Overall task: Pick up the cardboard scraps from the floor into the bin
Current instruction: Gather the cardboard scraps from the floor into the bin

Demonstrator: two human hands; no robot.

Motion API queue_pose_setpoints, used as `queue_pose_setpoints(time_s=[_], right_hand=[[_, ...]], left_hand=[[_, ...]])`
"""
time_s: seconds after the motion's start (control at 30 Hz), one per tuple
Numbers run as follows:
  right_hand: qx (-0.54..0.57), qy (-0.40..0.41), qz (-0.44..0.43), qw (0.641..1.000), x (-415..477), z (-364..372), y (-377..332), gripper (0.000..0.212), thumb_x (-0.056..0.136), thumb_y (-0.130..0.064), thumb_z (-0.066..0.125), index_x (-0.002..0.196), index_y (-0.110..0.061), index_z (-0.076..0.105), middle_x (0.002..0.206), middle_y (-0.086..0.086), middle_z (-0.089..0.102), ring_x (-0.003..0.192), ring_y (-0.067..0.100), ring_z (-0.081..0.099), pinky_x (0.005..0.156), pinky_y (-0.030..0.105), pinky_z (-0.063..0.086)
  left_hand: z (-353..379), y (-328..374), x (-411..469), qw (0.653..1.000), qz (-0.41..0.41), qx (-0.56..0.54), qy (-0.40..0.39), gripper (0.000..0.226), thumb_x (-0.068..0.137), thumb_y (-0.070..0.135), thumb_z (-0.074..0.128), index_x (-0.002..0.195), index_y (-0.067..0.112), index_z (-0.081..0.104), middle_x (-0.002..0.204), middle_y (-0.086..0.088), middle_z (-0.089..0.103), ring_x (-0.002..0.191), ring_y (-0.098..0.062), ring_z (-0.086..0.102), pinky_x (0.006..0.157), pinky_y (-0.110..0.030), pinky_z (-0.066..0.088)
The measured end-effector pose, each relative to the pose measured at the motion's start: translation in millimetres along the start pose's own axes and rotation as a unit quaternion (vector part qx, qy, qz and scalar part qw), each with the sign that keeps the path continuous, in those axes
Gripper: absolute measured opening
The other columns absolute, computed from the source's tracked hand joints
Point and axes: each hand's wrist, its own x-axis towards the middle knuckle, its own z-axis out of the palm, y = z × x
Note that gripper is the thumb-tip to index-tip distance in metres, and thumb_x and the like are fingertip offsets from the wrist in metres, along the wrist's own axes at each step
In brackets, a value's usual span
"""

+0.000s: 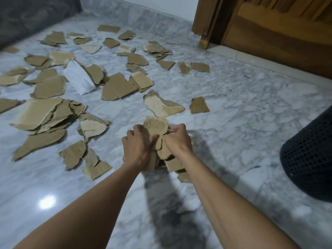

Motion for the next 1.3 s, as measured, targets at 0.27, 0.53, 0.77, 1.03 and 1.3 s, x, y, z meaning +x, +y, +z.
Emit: queue_pose_setpoints(time_s=[0.27,0.53,0.77,1.03,1.3], right_hand=[[0.282,-0.06,0.051,0.956,8.1,-8.0,19.9,0.035,0.095,-0.009,0.068,0.12,-0.033,0.066,0.111,-0.001,0.075,0.095,0.02,0.073,0.063,0.031,0.059],[0.296,0.044,-0.068,0.952,15.0,-106.9,-20.2,0.056,0.093,-0.005,0.067,0.14,-0.036,0.06,0.128,-0.004,0.069,0.106,0.017,0.072,0.097,0.044,0.058],[0.238,0.181,-0.17,0.939,-20.1,-283.8,-68.1,0.056,0.097,-0.007,0.064,0.146,-0.033,0.055,0.13,-0.008,0.065,0.096,0.008,0.071,0.08,0.026,0.059],[0.209,0.346,-0.135,0.904,-90.0,-469.7,-24.6,0.054,0.098,-0.014,0.066,0.146,-0.036,0.054,0.135,-0.002,0.065,0.107,0.018,0.066,0.082,0.035,0.058],[0.208,0.406,0.01,0.89,-115.6,-532.7,74.6,0.049,0.101,-0.007,0.052,0.148,-0.021,0.053,0.145,0.004,0.055,0.127,0.027,0.054,0.105,0.041,0.047]], left_hand=[[-14.8,11.4,6.1,0.99,-0.004,-0.132,-0.043,0.047,0.092,0.053,0.066,0.125,0.023,0.05,0.118,-0.004,0.054,0.097,-0.023,0.054,0.079,-0.034,0.042],[-25.4,124.4,18.7,0.967,0.124,-0.21,-0.072,0.072,0.093,0.047,0.068,0.156,0.034,0.037,0.15,-0.003,0.053,0.131,-0.024,0.054,0.097,-0.03,0.044],[-28.9,306.4,-5.8,0.92,0.284,-0.251,-0.1,0.066,0.095,0.035,0.07,0.154,0.03,0.041,0.119,0.013,0.056,0.111,-0.009,0.056,0.071,-0.011,0.039],[25.5,480.9,-105.9,0.868,0.367,-0.275,-0.189,0.068,0.095,0.037,0.068,0.155,0.026,0.04,0.147,-0.002,0.056,0.131,-0.024,0.054,0.107,-0.036,0.043],[115.9,522.9,-175.5,0.87,0.371,-0.088,-0.312,0.053,0.098,0.04,0.064,0.143,0.013,0.056,0.141,-0.012,0.059,0.129,-0.034,0.054,0.107,-0.038,0.045]])
